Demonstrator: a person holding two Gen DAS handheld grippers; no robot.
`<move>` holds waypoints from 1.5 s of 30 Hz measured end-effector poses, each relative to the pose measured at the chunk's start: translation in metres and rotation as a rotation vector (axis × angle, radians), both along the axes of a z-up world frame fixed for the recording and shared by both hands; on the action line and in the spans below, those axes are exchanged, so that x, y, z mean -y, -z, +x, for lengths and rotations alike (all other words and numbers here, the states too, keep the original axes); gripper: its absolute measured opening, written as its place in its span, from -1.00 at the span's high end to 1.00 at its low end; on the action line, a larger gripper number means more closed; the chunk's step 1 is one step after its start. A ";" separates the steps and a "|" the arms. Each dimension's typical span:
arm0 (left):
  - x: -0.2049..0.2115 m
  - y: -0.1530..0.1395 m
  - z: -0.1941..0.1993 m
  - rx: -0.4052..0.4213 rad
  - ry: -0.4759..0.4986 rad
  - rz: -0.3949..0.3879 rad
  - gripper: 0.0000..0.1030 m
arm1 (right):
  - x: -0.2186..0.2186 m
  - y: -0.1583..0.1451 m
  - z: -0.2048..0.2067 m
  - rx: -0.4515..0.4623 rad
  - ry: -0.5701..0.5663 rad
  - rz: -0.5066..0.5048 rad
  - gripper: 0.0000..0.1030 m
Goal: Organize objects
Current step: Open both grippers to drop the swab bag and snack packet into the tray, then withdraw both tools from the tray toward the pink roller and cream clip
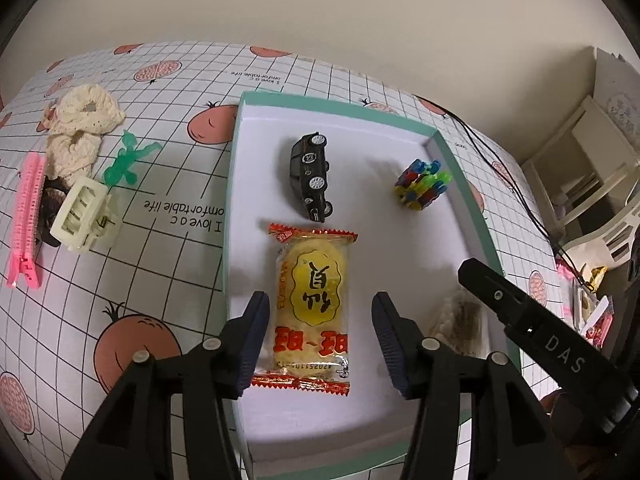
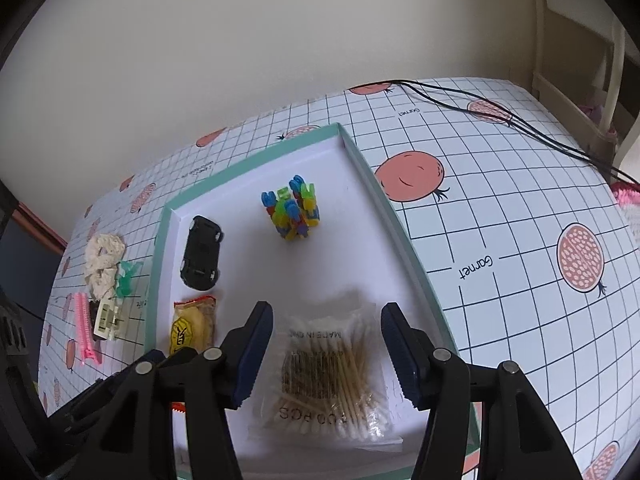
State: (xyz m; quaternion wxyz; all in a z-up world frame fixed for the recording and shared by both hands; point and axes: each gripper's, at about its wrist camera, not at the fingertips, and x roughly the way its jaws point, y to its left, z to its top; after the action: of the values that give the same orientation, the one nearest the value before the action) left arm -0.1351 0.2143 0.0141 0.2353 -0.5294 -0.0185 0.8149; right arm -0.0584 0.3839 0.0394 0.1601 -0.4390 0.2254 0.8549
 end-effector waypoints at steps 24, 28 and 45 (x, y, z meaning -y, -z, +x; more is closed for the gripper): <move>0.059 -0.013 -0.023 -0.075 -0.180 -0.005 -0.55 | 0.028 -0.001 -0.011 -0.010 -0.091 0.054 -0.55; 0.069 -0.014 -0.028 -0.092 -0.206 -0.015 -0.80 | 0.029 -0.001 -0.013 -0.018 -0.088 0.043 -0.79; 0.102 -0.017 -0.042 -0.109 -0.266 -0.020 -1.00 | 0.054 -0.006 -0.026 -0.031 -0.109 0.093 -1.00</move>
State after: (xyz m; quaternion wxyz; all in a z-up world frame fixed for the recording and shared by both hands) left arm -0.1771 0.1121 0.0310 0.1207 -0.4796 -0.0678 0.8665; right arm -0.0842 0.3298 0.0449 0.1300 -0.4296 0.1635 0.8785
